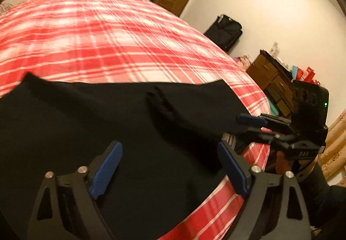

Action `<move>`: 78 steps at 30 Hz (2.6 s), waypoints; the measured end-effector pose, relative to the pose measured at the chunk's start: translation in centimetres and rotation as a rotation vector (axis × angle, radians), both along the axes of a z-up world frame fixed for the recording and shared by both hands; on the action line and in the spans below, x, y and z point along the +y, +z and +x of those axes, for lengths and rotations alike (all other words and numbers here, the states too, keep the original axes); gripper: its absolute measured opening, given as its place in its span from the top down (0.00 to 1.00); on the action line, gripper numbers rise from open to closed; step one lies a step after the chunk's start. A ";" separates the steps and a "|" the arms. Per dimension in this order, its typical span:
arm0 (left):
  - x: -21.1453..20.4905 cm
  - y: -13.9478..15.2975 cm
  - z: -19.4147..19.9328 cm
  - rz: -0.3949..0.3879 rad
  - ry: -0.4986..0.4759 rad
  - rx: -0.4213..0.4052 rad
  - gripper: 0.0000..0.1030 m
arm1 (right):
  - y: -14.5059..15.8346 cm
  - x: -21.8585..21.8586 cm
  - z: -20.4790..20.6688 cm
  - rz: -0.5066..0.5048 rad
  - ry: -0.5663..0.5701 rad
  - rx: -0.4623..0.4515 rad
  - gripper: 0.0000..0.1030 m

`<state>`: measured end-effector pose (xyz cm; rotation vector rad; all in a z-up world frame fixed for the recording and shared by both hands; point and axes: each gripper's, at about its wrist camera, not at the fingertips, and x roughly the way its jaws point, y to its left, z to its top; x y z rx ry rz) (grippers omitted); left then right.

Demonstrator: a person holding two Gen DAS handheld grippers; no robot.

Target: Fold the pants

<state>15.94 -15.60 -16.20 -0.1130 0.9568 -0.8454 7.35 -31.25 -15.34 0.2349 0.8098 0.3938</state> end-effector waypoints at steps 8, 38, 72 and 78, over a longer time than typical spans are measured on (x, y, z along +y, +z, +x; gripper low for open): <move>-3.8 -1.0 0.8 0.027 -0.016 0.053 0.18 | 0.6 -1.8 -0.9 0.063 -0.052 -0.073 0.47; 7.5 2.0 1.1 0.002 0.186 0.019 0.92 | 0.0 1.4 -2.5 0.039 0.051 -0.133 0.45; 19.0 2.1 -2.1 0.260 0.408 -0.165 0.38 | -3.5 21.0 2.8 -0.201 0.420 -0.024 0.38; 25.9 3.1 -2.7 0.373 0.568 -0.217 0.32 | -2.8 20.9 1.9 -0.187 0.447 -0.048 0.37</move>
